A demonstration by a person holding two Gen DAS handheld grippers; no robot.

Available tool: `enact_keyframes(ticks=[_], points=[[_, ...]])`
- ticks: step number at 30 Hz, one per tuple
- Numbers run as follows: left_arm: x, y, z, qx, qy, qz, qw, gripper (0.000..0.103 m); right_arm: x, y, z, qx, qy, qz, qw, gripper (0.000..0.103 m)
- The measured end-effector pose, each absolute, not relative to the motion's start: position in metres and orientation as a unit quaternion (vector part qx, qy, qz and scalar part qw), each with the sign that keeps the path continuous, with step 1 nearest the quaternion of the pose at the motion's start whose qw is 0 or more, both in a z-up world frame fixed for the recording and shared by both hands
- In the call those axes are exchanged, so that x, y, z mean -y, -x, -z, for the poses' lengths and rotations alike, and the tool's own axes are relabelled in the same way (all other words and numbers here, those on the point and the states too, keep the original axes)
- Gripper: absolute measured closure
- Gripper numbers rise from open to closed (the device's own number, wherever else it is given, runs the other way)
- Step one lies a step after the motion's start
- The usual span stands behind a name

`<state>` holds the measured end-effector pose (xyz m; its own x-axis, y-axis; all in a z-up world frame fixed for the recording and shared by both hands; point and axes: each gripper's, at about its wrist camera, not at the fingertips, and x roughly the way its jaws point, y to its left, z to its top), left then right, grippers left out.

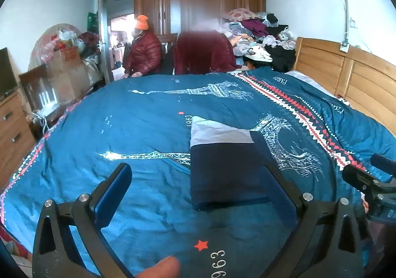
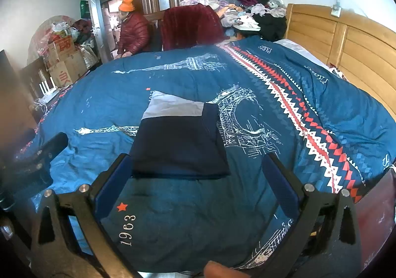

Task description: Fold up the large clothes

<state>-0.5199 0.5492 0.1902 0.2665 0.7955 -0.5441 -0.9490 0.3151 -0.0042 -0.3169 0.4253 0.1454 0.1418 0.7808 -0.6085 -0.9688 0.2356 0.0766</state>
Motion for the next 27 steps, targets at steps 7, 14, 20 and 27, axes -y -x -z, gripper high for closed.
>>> enact_keyframes(ticks=[7, 14, 20, 27], points=[[-0.5502, 0.5174, -0.1896, -0.231, 0.169, -0.559, 0.778, 0.000, -0.4269, 0.3133, -0.1446, -0.279, 0.172, -0.588, 0.739, 0.000], [-0.5504, 0.5141, -0.1875, -0.241, 0.167, -0.549, 0.783, 0.000, -0.4269, 0.3134, -0.1453, -0.281, 0.172, -0.587, 0.740, 0.000], [-0.5493, 0.5143, -0.1889, -0.237, 0.172, -0.542, 0.788, 0.000, -0.4275, 0.3125, -0.1452, -0.281, 0.171, -0.588, 0.739, 0.000], [-0.5508, 0.5143, -0.1911, -0.233, 0.177, -0.542, 0.788, 0.000, -0.4289, 0.3102, -0.1446, -0.284, 0.172, -0.588, 0.738, 0.000]])
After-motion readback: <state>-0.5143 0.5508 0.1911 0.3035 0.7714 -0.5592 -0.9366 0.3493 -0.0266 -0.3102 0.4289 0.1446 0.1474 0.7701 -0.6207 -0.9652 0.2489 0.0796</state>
